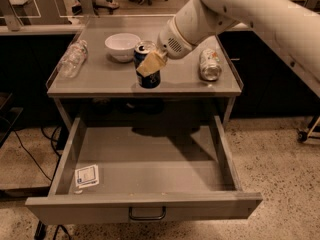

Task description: Pick pepsi can from top drawer and place on counter

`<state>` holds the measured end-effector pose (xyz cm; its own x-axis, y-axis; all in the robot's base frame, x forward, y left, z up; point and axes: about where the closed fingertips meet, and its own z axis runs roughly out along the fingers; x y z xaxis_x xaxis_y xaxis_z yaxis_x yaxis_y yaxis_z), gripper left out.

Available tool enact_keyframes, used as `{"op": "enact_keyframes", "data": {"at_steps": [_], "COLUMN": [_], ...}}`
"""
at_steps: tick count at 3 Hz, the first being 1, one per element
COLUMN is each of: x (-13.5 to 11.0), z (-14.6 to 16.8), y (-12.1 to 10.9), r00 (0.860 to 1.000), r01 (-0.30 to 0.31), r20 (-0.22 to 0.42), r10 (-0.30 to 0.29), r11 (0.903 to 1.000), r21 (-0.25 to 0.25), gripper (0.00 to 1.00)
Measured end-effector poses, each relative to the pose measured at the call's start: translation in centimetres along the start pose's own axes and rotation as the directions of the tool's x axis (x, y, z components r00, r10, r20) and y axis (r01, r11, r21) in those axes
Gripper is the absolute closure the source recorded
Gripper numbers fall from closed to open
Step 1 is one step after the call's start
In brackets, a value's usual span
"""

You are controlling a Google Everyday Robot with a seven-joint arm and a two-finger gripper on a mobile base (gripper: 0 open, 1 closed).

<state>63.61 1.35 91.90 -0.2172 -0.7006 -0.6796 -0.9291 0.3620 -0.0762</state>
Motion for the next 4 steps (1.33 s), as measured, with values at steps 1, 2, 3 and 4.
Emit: {"op": "enact_keyframes", "data": {"at_steps": [1, 2, 3, 4], "x": [-0.4, 0.3, 1.2, 1.5], "z": [-0.6, -0.1, -0.2, -1.3], "y": [-0.3, -1.8, -4.8, -7.9], "r00": [1.0, 1.0, 0.997, 0.995], "r01": [0.003, -0.025, -0.059, -0.087], "r20": [0.007, -0.002, -0.041, -0.054], "r10": [-0.003, 0.025, 0.06, 0.088], "r11": [1.0, 0.9996, 0.9981, 0.9957], "r21": [0.008, 0.009, 0.018, 0.033], "gripper": [1.0, 1.0, 1.0, 1.0]}}
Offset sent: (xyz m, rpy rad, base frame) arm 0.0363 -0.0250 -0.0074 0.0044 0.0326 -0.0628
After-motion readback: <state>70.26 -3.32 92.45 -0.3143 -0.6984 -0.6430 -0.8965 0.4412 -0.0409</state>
